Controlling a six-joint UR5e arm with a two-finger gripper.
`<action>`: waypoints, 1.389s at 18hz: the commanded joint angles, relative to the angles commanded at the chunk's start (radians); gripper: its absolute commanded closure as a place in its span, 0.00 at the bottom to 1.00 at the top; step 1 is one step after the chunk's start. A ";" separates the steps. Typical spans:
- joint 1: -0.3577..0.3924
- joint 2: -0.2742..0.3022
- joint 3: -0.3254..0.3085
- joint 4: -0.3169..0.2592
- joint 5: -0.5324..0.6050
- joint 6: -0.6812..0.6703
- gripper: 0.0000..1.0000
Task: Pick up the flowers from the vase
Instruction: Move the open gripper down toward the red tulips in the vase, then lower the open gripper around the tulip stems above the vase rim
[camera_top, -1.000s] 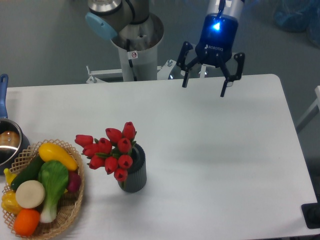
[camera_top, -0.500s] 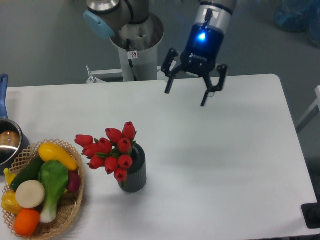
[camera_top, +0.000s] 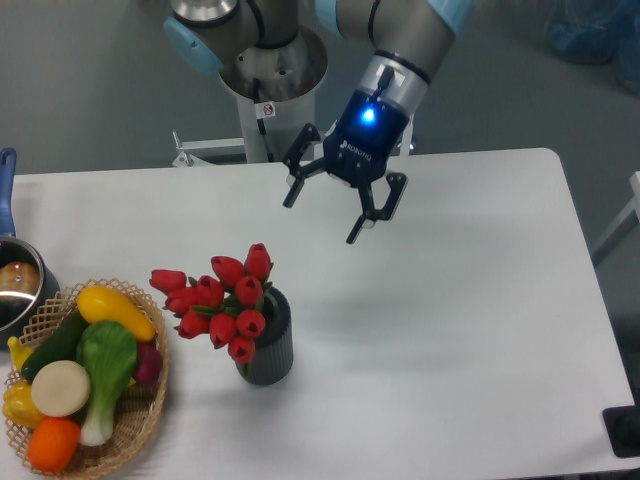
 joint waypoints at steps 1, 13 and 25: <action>-0.005 -0.009 0.000 0.000 0.000 0.000 0.00; -0.081 -0.100 0.023 0.038 -0.027 0.045 0.00; -0.153 -0.218 0.100 0.087 -0.029 0.046 0.00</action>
